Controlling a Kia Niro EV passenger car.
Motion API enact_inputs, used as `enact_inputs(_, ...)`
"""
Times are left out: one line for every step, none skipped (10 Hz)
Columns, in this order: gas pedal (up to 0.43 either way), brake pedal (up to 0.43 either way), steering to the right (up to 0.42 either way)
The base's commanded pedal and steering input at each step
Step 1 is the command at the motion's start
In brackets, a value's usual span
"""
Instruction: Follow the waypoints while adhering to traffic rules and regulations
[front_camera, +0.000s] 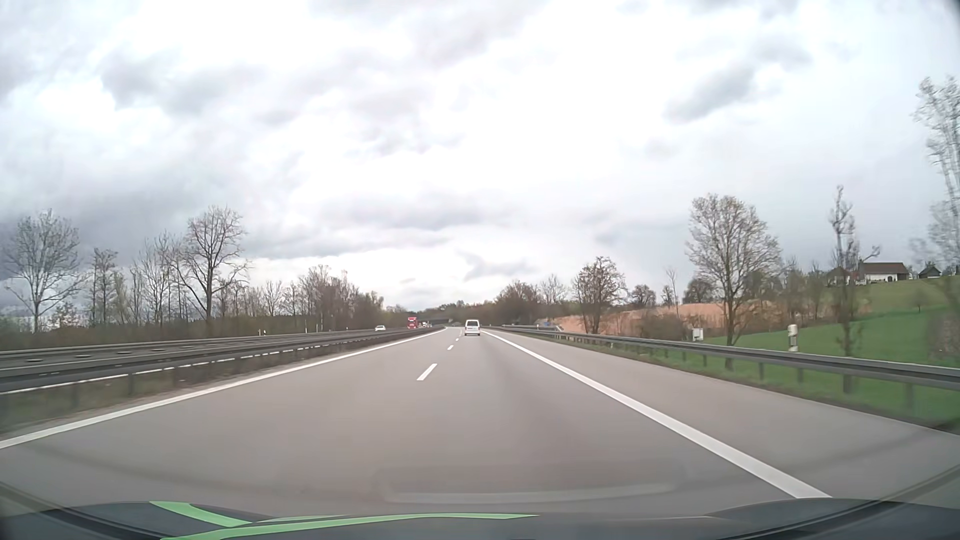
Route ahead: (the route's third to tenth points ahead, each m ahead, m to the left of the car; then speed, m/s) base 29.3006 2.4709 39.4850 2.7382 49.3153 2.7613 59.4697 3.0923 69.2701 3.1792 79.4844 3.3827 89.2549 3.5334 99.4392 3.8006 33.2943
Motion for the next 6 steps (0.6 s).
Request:
enact_inputs(0.441, 0.0, -0.003)
enact_inputs(0.441, 0.0, -0.003)
enact_inputs(0.441, 0.0, -0.003)
enact_inputs(0.441, 0.0, -0.003)
enact_inputs(0.441, 0.0, -0.003)
enact_inputs(0.441, 0.0, -0.003)
